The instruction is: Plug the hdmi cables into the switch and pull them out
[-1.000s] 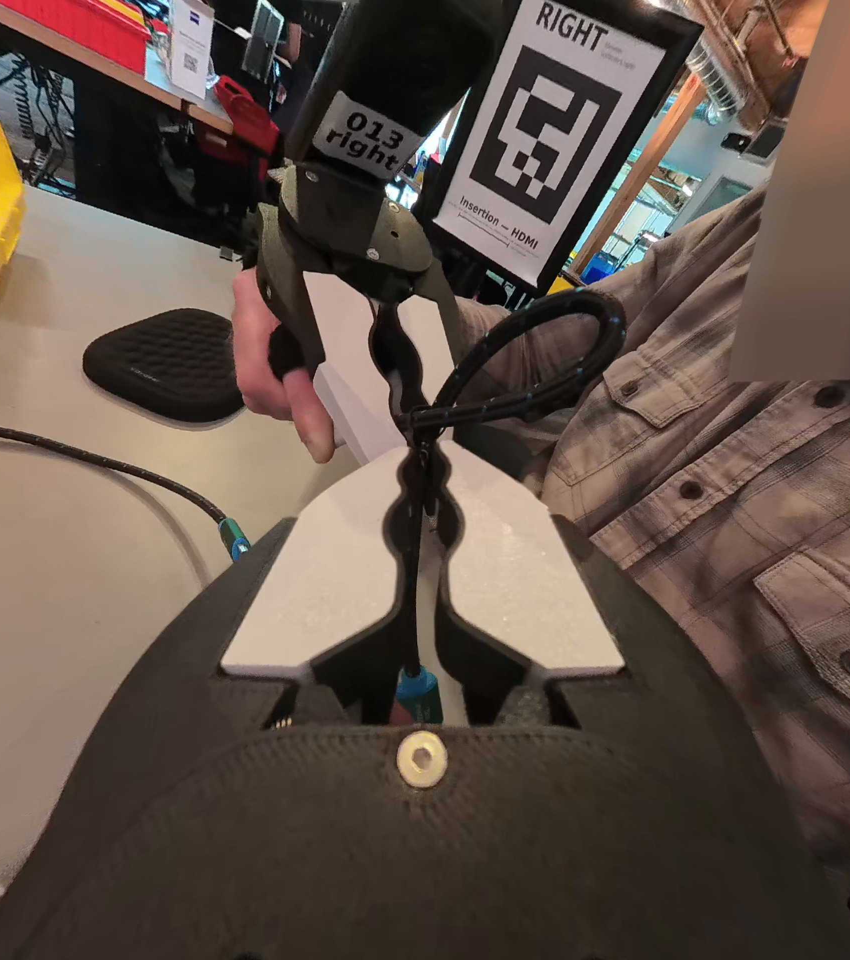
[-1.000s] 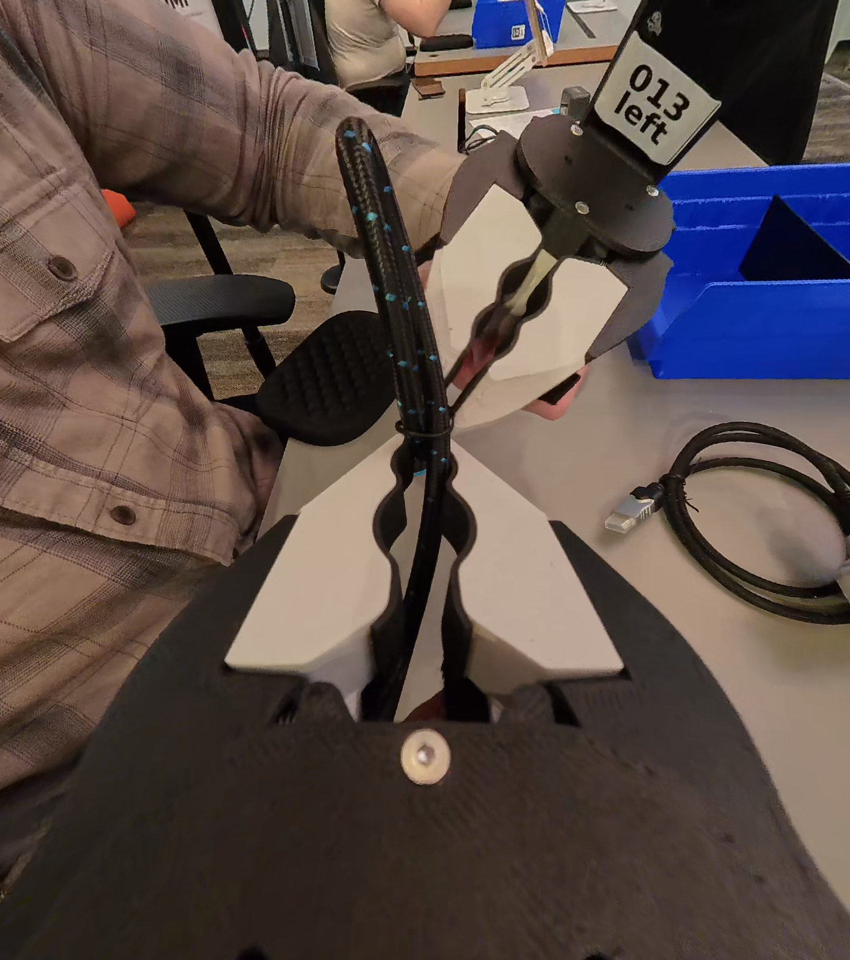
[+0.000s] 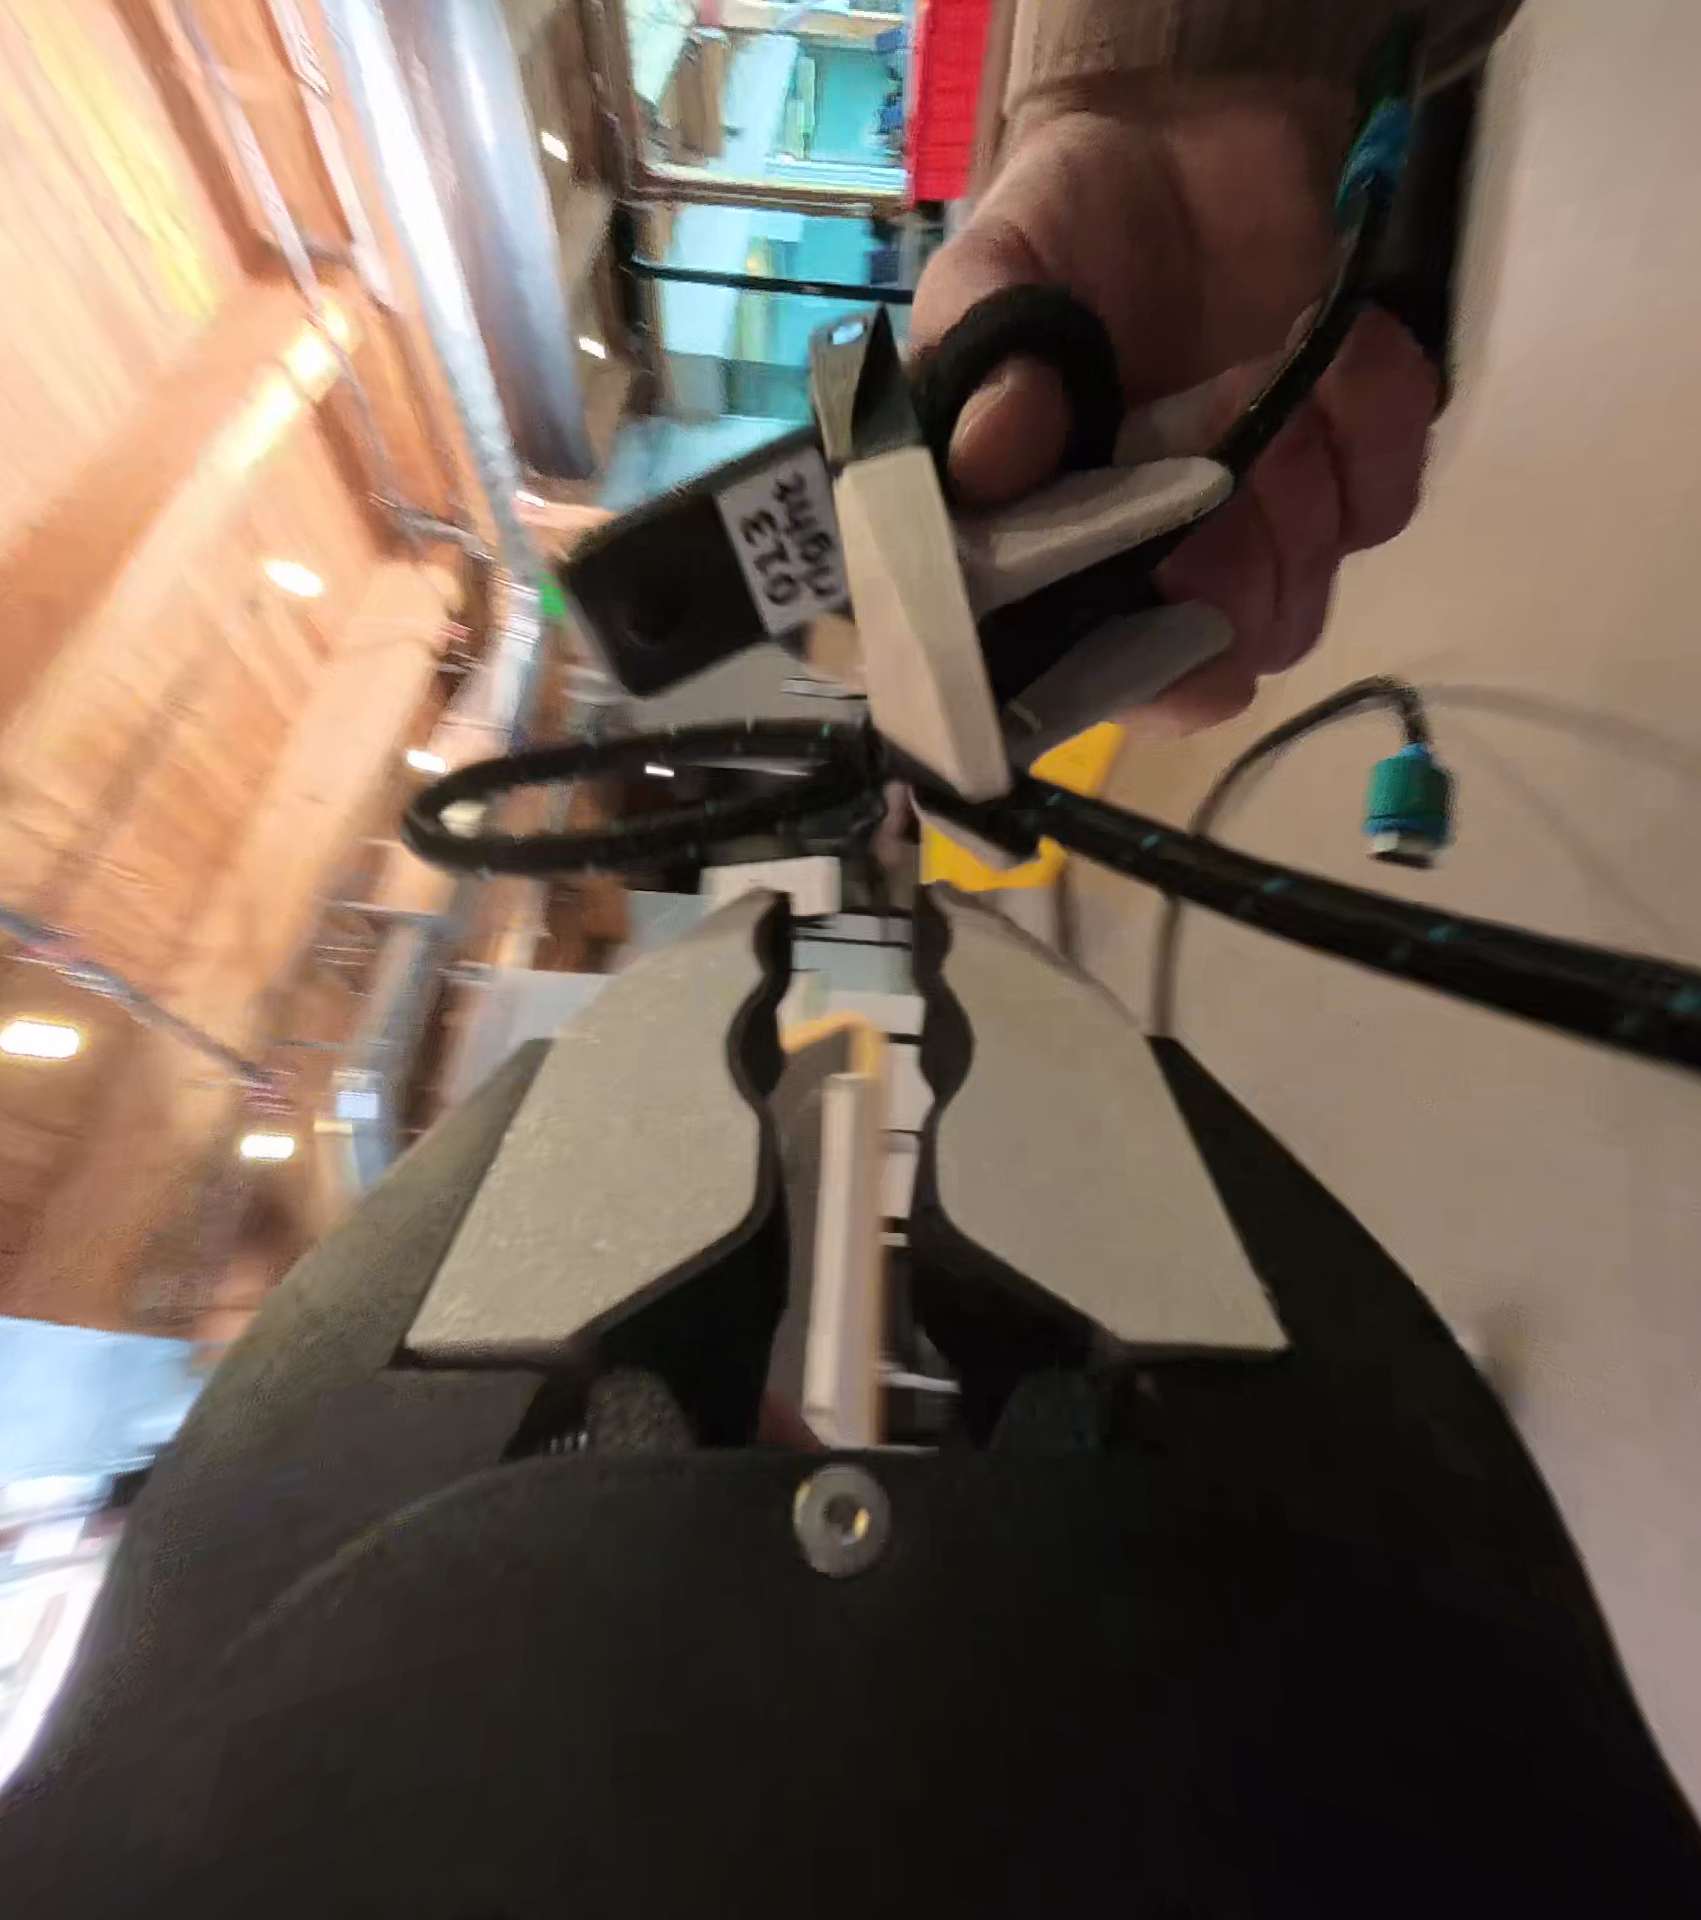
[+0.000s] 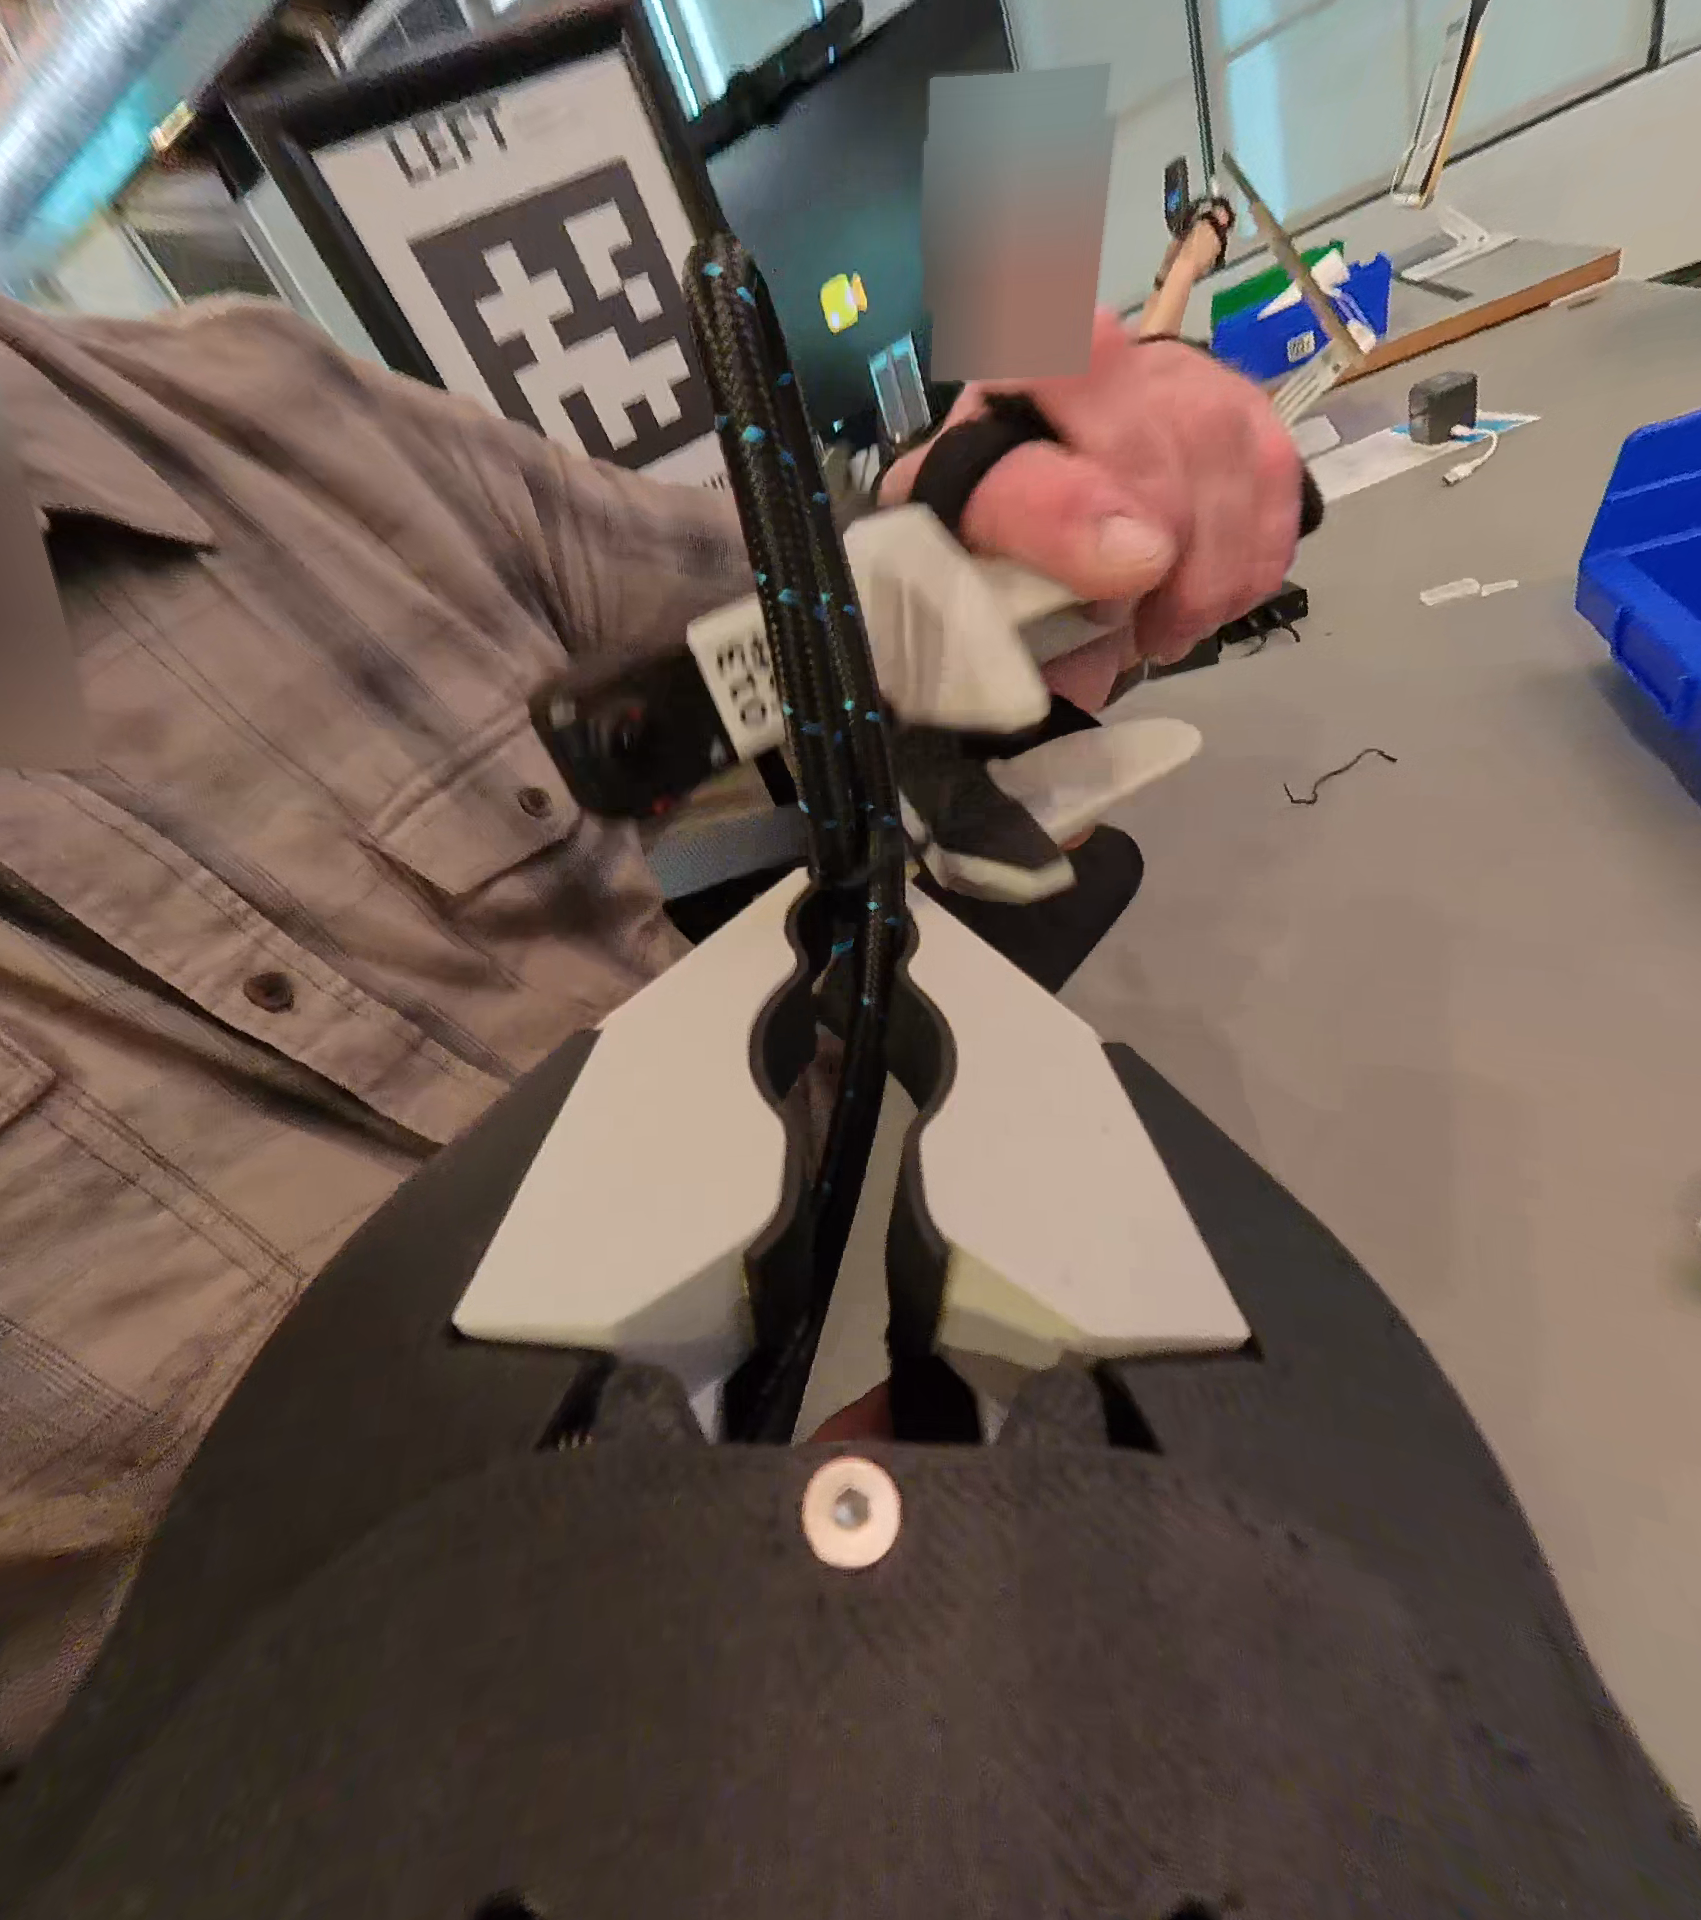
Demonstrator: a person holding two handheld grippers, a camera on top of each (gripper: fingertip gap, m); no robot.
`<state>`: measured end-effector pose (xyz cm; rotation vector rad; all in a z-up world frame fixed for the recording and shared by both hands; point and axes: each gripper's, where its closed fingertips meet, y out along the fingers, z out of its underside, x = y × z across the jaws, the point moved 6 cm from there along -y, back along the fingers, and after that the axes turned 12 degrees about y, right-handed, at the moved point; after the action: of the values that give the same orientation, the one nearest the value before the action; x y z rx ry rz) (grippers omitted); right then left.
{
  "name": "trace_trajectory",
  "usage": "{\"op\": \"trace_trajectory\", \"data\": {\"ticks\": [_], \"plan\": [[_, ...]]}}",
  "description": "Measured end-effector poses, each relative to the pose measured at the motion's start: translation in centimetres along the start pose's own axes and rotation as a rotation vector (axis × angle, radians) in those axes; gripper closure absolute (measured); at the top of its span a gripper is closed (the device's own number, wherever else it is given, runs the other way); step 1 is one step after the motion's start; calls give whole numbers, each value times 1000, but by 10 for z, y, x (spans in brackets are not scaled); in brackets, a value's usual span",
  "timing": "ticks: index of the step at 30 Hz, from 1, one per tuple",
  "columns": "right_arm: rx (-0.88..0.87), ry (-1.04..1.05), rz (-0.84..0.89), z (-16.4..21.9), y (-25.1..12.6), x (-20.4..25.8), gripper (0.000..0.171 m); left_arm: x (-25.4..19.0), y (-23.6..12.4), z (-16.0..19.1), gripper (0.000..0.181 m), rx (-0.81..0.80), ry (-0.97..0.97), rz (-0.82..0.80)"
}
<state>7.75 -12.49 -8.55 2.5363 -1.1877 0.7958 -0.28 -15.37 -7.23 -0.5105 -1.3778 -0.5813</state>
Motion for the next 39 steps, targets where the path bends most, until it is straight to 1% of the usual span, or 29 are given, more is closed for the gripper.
{"op": "trace_trajectory", "data": {"ticks": [1,3,4,6,8,9,10,11,12,13,15,16,18,19,21,23,25,27,30,33,39], "plan": [[24,-14,16,1,1,0,168,-1,-2,5,149,-14,-83,67],[81,-51,51,5,1,0,168,-3,-6,16,139,-42,-267,186],[104,-63,65,6,1,0,168,-2,-7,21,139,-66,-407,249],[173,-119,124,8,1,-3,167,2,-9,26,139,-161,-760,393],[258,-212,182,8,3,-1,167,10,-10,31,137,-295,-1093,494],[305,-265,217,7,4,0,167,14,-11,34,137,-373,-1217,538],[359,-319,257,6,4,1,167,15,-13,35,139,-443,-1315,608],[418,-381,306,5,4,2,168,14,-13,35,137,-498,-1397,685],[483,-458,366,4,3,2,167,12,-12,37,136,-525,-1467,744],[555,-528,414,3,3,4,168,7,-9,38,137,-527,-1524,793],[711,-666,533,1,-1,3,167,-3,-3,39,132,-526,-1636,888],[791,-723,583,1,-3,2,168,-6,1,40,132,-526,-1697,913],[900,-833,675,-2,-8,0,168,-11,8,39,130,-511,-1790,935],[961,-888,720,-3,-11,-1,168,-16,12,40,130,-446,-1819,939],[1058,-1009,819,-7,-15,-4,168,-18,17,39,132,-408,-1873,944],[1155,-1113,898,-8,-18,-6,167,-16,20,38,138,-387,-1938,907],[1189,-1211,952,-10,-18,-7,167,-14,22,36,140,-380,-1980,871],[1239,-1274,982,-9,-19,-8,167,-19,25,32,143,-316,-2011,876],[1239,-1322,973,-8,-16,-7,167,-27,27,31,140,-264,-2025,863],[1229,-1364,970,-8,-15,-5,167,-31,25,36,140,-313,-2051,865],[1221,-1466,958,-10,-9,-1,167,-34,25,21,140,-492,-2067,1003]]}}
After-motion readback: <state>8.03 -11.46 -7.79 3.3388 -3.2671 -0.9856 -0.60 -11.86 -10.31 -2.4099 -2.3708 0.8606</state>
